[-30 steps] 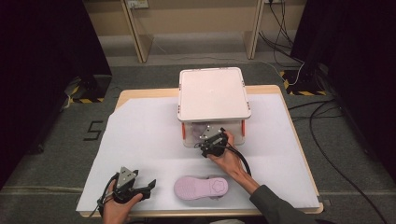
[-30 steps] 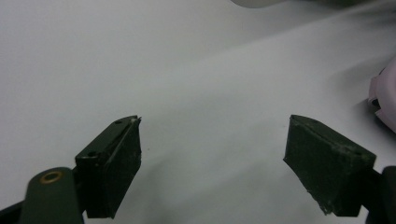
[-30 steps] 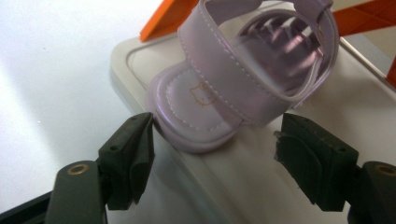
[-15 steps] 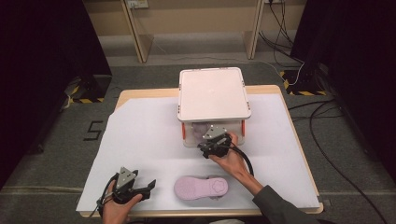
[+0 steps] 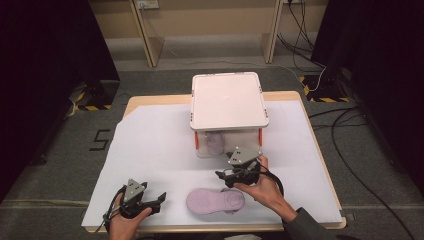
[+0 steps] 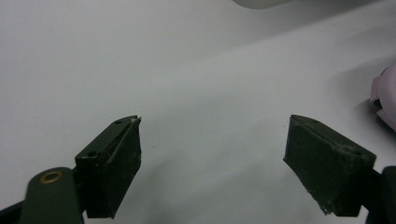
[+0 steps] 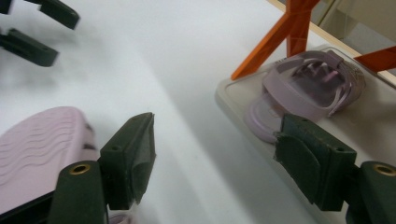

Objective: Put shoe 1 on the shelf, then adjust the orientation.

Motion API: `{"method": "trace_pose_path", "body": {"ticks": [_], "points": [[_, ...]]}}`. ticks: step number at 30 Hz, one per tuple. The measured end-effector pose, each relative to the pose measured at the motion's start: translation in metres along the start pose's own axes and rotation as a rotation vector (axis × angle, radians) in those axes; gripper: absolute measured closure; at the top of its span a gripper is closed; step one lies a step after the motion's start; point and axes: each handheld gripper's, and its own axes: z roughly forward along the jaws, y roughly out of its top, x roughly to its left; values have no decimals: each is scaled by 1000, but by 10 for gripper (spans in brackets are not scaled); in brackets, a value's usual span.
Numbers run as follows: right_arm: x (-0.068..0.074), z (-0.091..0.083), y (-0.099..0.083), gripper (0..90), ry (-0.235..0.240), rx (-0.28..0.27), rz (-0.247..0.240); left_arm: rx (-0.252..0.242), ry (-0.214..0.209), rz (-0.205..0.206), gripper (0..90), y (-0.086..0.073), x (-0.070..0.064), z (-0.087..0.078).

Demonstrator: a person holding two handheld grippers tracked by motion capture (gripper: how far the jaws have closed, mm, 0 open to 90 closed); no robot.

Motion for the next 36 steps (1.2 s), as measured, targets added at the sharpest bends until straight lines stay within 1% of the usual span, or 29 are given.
{"method": "trace_pose_path", "body": {"ticks": [6,12,14,17,18,19,20,21,23,24,28,30,34,36], "points": [[17,-11,-9,271,39,-11,-8,1,4,-2,182,0,0,0],[30,-18,-17,240,62,-19,-22,4,9,-9,182,-2,1,-1],[34,-19,-18,230,70,-15,-30,1,9,-12,182,-2,1,-1],[41,-21,-19,222,81,-18,-57,1,10,-12,182,-2,1,-2],[44,-21,-20,220,89,-20,-61,0,9,-11,182,-2,0,-1],[47,-21,-21,221,111,-18,-49,2,9,-10,182,-2,0,-2],[48,-21,-21,220,116,-23,-57,2,8,-8,182,-2,0,-2],[50,-21,-22,217,117,-17,-55,2,8,-6,182,-2,0,-2],[53,-19,-23,211,124,-12,-72,4,9,-5,183,-2,0,-2],[54,-19,-24,208,128,-9,-72,2,9,-7,182,-2,0,-2],[60,-17,-26,194,126,1,-117,0,8,-10,182,-2,1,-2],[62,-16,-26,193,141,2,-118,-1,10,-4,182,-1,0,-2],[61,-14,-27,189,144,3,-133,-2,7,-3,182,-1,1,-2],[63,-14,-28,188,147,11,-124,0,6,-4,183,-2,0,-2]]}}
